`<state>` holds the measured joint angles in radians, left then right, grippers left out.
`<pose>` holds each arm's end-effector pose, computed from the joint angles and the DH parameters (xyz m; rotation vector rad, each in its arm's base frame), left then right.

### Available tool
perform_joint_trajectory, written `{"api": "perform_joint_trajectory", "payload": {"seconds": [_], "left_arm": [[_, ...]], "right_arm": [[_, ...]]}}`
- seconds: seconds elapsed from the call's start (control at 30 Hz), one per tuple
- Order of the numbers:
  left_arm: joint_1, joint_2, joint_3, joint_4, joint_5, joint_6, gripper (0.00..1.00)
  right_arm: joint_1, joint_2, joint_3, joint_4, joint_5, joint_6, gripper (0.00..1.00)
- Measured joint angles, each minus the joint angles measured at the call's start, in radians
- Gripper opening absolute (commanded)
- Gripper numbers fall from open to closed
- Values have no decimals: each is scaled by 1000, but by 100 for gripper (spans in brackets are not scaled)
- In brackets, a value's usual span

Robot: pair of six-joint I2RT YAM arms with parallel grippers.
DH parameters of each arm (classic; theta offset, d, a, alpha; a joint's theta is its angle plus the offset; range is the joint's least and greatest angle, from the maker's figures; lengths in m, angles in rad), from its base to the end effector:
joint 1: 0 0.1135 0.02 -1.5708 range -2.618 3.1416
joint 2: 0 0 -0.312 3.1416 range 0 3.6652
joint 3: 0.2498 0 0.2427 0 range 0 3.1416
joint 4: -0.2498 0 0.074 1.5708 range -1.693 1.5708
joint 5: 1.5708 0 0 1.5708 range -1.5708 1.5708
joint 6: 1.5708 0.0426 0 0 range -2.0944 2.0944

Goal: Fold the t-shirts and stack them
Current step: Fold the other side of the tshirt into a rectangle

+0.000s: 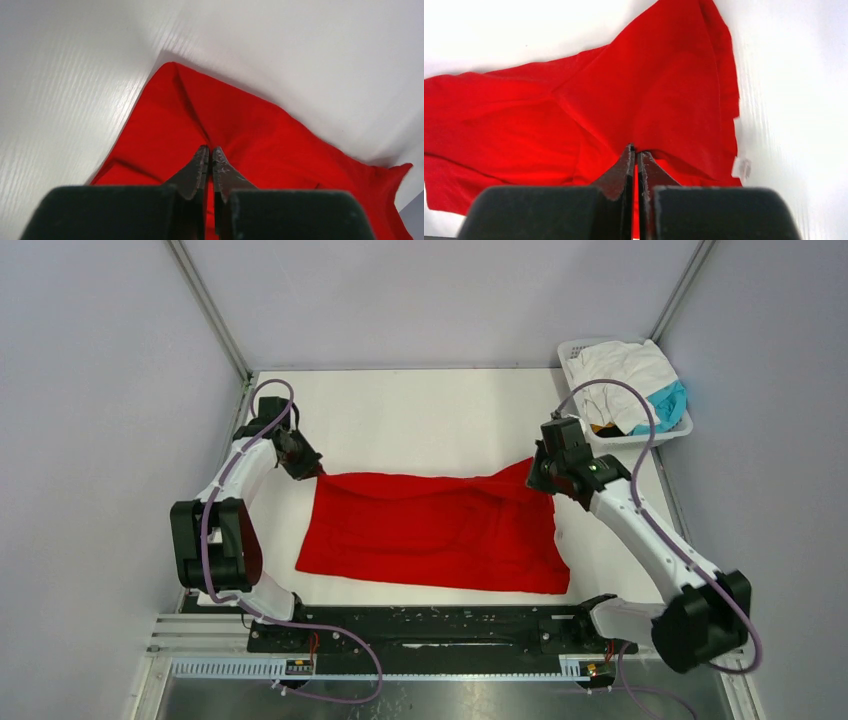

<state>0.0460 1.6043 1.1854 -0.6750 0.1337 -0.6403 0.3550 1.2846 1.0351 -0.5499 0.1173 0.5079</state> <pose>0.3230 0.0092 0.2812 -0.8674 2.5583 -0.3652 0.2415 0.0842 0.3295 0.2384 2.3687 0.2772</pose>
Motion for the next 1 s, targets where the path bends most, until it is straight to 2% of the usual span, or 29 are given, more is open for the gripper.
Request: {"api": "perform_joint_trajectory", "payload": {"seconds": [0.27,0.53,0.67,0.7,0.73,0.83,0.87,0.9,0.93,1.0], "left_arm": [[10,-72,-50,-7,-15,-3,0],[31,-113,-137,-30,-89,-16,0],[45,-138,-215,-29,-129,-35,0],[51,-141,-237,-28,-138,-42,2],[56,-141,-254,-28,-143,-46,9],[67,-140,-283,-23,-151,-53,11],[69,-138,-289,-16,-154,-57,16],[71,-135,-296,-5,-157,-60,29],[71,-135,-300,-2,-158,-61,35],[74,-137,-311,9,-164,-69,45]], "right_arm": [[120,-305,-78,-134,92,73,0],[214,-378,-205,-260,127,156,0],[262,-401,-304,-264,112,214,6],[277,-404,-340,-259,99,231,11],[290,-405,-373,-253,88,245,18],[317,-403,-473,-219,21,271,30],[322,-402,-509,-191,-17,270,43],[325,-398,-541,-164,-58,265,51],[326,-396,-555,-154,-76,265,60],[327,-397,-573,-141,-132,234,97]]}}
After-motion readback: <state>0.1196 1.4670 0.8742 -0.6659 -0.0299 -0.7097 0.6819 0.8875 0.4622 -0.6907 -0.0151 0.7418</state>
